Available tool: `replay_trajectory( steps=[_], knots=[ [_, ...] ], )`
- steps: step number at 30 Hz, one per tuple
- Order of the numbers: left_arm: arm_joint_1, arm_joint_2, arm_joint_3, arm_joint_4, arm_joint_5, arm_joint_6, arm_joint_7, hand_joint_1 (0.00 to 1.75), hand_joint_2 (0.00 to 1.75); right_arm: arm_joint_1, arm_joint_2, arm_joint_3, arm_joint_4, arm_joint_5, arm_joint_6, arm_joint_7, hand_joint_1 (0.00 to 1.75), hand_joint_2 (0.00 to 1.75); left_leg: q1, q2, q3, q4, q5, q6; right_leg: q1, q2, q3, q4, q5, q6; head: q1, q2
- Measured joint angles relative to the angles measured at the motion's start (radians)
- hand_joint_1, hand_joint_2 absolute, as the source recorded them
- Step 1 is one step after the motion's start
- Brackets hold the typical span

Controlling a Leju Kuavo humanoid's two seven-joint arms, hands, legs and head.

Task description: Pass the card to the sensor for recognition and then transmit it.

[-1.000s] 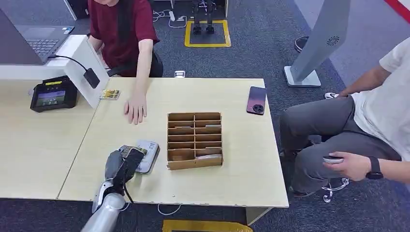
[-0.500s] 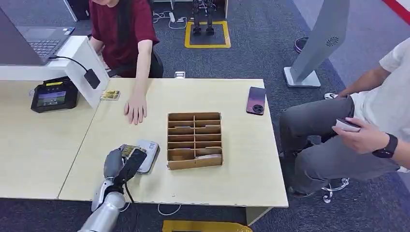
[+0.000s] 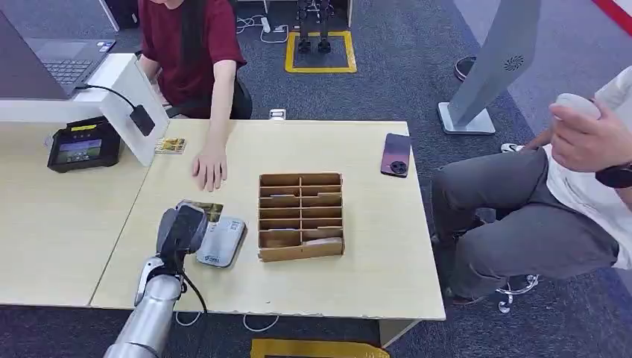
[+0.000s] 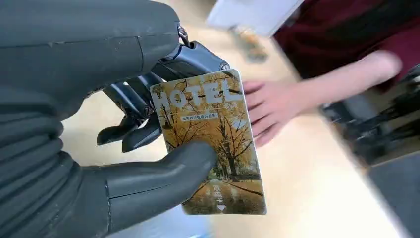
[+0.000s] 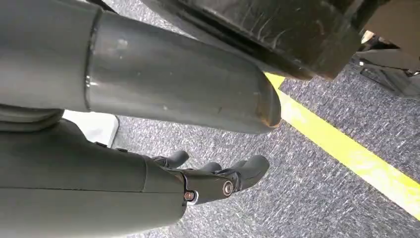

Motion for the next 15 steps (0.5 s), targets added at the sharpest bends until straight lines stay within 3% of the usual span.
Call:
replay_trajectory(
  steps=[6, 13, 15],
  knots=[
    [-0.109, 0.005, -0.008, -0.112, 0.024, 0.006, 0.004, 1.75, 1.75, -0.005, -0.002, 0.000, 0.000, 0.011, -0.005, -0.009, 0.00, 0.00, 0.000, 0.000, 0.000, 0.001, 0.000, 0.000, 0.000, 0.000, -0.001, 0.000, 0.001, 0.001, 0.000, 0.000],
    [-0.264, 0.024, -0.034, -0.173, 0.029, 0.006, 0.026, 1.75, 1.75, -0.013, -0.002, 0.000, 0.000, 0.021, -0.007, -0.011, 0.00, 0.00, 0.000, 0.000, -0.001, 0.001, 0.001, 0.000, 0.000, 0.000, -0.001, 0.000, 0.001, 0.000, 0.000, 0.000],
    [-0.282, 0.031, -0.038, -0.183, 0.003, 0.037, 0.021, 1.75, 1.75, -0.014, -0.002, 0.000, 0.000, 0.028, -0.005, -0.013, 0.00, 0.00, 0.000, 0.000, -0.001, 0.001, 0.001, 0.000, 0.000, 0.000, -0.002, 0.000, 0.001, 0.000, 0.000, 0.000]
  ],
)
